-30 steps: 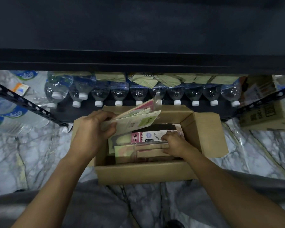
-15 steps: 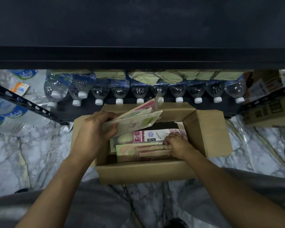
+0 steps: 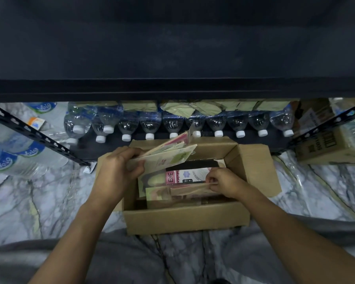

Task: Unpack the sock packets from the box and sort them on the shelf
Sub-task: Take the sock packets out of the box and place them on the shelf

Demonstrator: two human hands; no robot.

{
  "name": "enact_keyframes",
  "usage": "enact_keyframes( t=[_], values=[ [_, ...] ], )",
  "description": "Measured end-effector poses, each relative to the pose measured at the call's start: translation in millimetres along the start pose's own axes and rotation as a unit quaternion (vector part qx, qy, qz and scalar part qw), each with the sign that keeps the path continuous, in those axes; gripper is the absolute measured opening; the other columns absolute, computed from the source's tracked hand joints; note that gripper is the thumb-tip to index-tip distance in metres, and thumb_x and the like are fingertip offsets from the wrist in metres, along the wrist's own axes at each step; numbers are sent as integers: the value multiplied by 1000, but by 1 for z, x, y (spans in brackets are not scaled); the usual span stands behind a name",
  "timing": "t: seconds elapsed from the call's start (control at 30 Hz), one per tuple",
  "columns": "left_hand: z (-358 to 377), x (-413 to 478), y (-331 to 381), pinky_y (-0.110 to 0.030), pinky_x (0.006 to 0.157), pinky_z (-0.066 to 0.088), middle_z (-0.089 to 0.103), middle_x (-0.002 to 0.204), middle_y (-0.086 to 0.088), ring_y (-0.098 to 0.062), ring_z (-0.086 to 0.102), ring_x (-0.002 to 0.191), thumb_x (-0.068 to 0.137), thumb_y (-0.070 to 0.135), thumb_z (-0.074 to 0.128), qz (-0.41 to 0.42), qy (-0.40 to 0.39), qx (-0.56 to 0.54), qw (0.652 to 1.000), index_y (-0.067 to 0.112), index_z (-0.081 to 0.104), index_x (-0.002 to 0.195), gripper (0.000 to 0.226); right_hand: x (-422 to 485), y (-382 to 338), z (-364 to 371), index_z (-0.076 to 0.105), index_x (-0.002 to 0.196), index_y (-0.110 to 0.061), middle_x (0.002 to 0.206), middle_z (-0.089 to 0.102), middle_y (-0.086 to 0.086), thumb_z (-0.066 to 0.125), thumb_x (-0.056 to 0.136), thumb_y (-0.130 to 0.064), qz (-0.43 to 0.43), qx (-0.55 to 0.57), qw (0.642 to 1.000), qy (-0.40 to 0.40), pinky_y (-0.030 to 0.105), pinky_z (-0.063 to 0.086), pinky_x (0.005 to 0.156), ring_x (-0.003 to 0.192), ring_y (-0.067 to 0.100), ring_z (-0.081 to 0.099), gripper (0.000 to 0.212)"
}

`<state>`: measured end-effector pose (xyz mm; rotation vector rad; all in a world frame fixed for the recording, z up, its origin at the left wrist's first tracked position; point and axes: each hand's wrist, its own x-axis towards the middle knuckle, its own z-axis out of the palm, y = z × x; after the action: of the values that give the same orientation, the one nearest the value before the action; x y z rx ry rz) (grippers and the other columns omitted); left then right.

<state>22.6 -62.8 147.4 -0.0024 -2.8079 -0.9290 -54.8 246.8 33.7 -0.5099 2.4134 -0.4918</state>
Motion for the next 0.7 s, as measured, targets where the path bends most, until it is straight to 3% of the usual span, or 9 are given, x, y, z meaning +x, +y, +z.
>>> enact_keyframes(
  t=[0.23, 0.33, 0.47, 0.57, 0.7],
  values=[
    [-44, -19, 16, -21, 73, 44, 65, 91, 1, -10, 56, 82, 79, 9, 78, 50, 90, 17, 995, 6, 71, 100, 22, -56, -28, -73, 67, 85, -29, 87, 58, -15, 71, 83, -19, -43, 40, 997, 58, 27, 50, 75, 80, 9, 58, 11],
    [-66, -36, 25, -20, 74, 44, 66, 88, -2, -12, 56, 80, 77, 7, 77, 67, 154, 32, 985, 4, 72, 98, 21, -94, -35, -101, 70, 85, -27, 88, 66, -10, 74, 80, -19, -41, 68, 991, 108, 22, 50, 74, 81, 7, 61, 10],
    [-90, -58, 37, -28, 73, 47, 67, 86, -5, -19, 60, 76, 78, 0, 76, 97, 225, 54, 968, 2, 72, 94, 17, -145, -54, -126, 71, 78, -33, 80, 70, -10, 78, 77, -17, -51, 127, 976, 167, 11, 45, 64, 70, -4, 60, 17],
    [-105, -71, 46, -29, 73, 47, 66, 85, -3, -18, 59, 77, 86, 11, 70, 119, 276, 57, 952, 5, 72, 94, 10, -170, -69, -136, 75, 81, -29, 81, 73, -8, 78, 77, -19, -59, 188, 961, 195, 17, 52, 66, 74, 2, 66, 12],
    [-130, -89, 49, -29, 71, 46, 65, 85, -1, -17, 56, 77, 90, 24, 62, 137, 334, 84, 929, 8, 71, 96, 19, -192, -91, -143, 77, 85, -28, 86, 76, -8, 79, 74, -23, -71, 272, 933, 225, 23, 58, 69, 77, 9, 71, 12]
  ],
)
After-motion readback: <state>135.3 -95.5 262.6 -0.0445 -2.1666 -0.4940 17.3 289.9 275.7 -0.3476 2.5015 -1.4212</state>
